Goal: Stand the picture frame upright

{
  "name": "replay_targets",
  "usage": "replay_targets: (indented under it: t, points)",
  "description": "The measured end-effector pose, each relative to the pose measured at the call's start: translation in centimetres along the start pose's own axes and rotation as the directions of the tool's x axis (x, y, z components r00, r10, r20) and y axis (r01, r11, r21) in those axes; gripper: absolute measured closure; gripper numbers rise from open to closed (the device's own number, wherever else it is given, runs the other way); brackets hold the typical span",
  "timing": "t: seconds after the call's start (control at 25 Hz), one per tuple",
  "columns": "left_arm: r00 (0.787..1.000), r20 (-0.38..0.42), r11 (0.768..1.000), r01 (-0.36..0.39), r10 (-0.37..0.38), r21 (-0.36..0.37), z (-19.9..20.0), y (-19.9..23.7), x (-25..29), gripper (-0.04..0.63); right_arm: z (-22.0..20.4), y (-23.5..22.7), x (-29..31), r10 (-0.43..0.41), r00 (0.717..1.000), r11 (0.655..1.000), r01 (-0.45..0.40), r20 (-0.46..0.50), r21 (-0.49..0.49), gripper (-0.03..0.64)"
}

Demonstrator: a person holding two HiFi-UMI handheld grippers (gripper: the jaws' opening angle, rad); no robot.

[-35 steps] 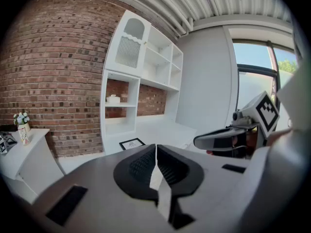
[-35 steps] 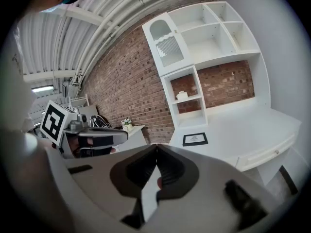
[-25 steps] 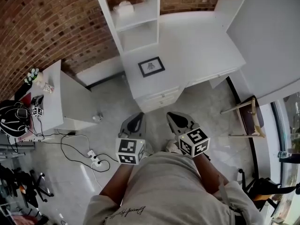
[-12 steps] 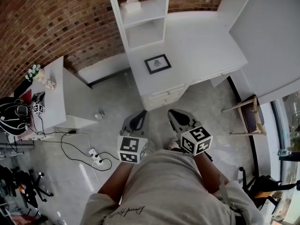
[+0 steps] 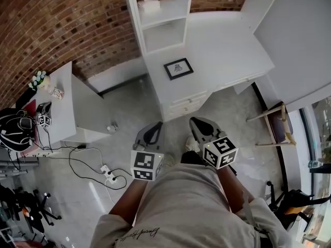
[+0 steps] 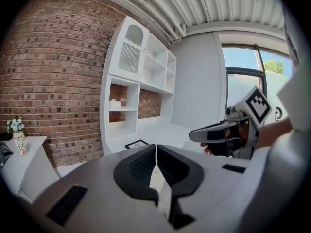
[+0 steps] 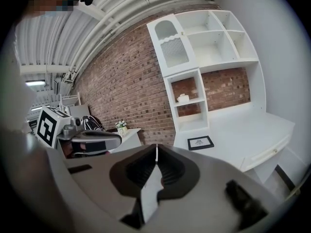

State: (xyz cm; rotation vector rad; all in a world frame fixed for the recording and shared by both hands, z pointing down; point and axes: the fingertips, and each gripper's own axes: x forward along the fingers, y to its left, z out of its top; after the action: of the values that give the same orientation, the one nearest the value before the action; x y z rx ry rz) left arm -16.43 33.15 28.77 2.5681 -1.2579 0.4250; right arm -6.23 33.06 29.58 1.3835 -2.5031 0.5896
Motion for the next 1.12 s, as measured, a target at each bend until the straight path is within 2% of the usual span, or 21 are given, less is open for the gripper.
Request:
replay_targets:
  t: [0.48,0.8,1.12]
  points:
    - [1.000,0.003,1.000,0.001,-0.001,-0.012,1.0,1.5,3.3,0.574,1.0,-2.3,2.9,0.001,1.000,1.000,-0.001,0.000,0.003,0.586]
    - [1.000,-0.011,1.000,-0.007,0.006,-0.024,2.2,3.3,10.1,0.574,2.5,-7.6,6.8,0.021,1.000,1.000,-0.021,-0.019,0.010,0.586]
    - [1.000,-0.007,0.998,-0.024,0.024,-0.061,6.1,5.7,19.0,0.574,7.2,-15.7,11.6,0.039,0.999,0.999,-0.039,-0.023,-0.002,0.586]
